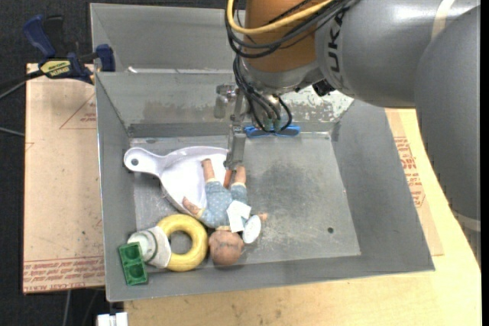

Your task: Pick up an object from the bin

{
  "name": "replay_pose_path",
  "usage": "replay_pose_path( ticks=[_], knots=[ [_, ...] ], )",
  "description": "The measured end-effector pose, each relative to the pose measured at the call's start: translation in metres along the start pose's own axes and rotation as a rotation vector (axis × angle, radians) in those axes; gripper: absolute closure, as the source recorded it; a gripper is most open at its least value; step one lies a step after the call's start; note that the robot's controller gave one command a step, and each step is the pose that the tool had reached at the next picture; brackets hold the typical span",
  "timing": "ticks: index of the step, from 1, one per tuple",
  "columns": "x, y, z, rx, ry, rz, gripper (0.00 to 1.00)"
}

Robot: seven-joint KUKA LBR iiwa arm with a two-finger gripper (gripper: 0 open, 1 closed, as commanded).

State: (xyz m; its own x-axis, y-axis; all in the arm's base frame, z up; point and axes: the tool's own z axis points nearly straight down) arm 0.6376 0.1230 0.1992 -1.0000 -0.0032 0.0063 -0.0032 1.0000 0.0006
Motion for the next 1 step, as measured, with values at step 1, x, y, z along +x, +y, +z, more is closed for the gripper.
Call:
replay_pose_path(
  ticks=[1],
  knots=[
    [-0.0015,-0.0005,-0.0053,-0.001,-0.008,0.002,0.00]
  ],
)
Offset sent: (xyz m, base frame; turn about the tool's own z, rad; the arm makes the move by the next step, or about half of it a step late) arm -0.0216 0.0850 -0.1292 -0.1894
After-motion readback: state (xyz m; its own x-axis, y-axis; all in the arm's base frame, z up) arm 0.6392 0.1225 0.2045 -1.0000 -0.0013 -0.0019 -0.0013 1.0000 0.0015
